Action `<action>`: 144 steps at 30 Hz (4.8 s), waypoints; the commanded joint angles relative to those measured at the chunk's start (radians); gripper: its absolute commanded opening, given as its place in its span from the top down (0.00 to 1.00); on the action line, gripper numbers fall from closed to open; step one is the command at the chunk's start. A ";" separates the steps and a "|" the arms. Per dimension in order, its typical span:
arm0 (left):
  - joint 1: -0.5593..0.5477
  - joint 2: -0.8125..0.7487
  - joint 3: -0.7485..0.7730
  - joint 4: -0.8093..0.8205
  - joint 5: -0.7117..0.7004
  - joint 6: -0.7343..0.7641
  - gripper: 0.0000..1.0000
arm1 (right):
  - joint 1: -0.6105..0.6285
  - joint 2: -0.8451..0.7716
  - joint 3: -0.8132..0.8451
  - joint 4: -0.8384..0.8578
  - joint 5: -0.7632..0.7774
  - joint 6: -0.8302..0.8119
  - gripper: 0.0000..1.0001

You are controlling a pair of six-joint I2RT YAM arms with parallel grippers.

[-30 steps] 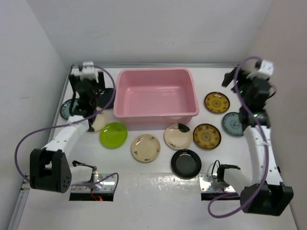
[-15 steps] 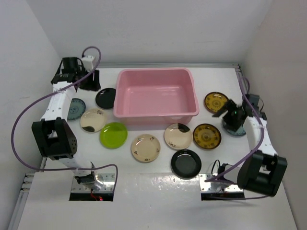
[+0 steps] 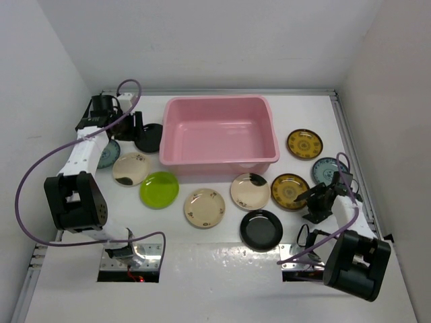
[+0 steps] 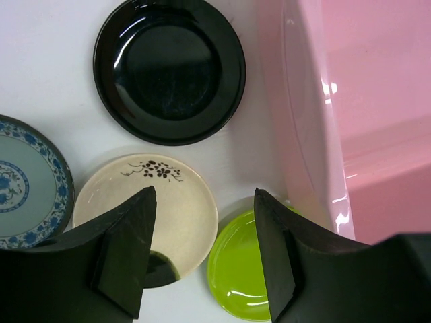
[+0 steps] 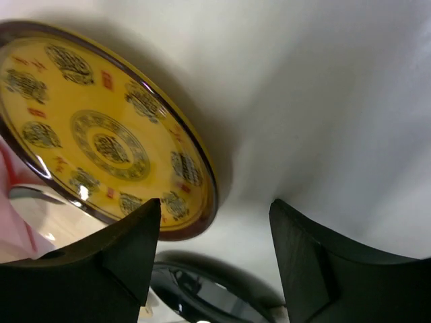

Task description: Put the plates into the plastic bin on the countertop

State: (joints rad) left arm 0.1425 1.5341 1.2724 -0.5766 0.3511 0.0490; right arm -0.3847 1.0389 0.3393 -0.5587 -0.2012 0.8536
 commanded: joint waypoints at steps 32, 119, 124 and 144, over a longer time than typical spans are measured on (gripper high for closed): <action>-0.011 0.127 0.133 0.050 -0.159 -0.047 0.35 | 0.154 -0.007 0.656 0.198 0.335 -0.030 1.00; -0.363 0.638 0.826 -0.161 0.250 -0.012 1.00 | 0.007 0.940 0.991 0.224 0.206 -0.134 0.27; -0.394 0.698 0.765 -0.152 0.285 0.000 1.00 | -0.005 0.986 1.003 0.220 0.140 -0.153 0.27; -0.385 0.741 0.852 -0.143 0.106 0.069 0.48 | 0.009 1.049 0.980 0.257 0.039 -0.192 0.45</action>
State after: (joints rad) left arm -0.2470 2.2932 2.0666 -0.7452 0.4698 0.0994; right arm -0.3840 2.0895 1.3624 -0.2859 -0.1478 0.6956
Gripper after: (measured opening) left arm 0.517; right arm 0.553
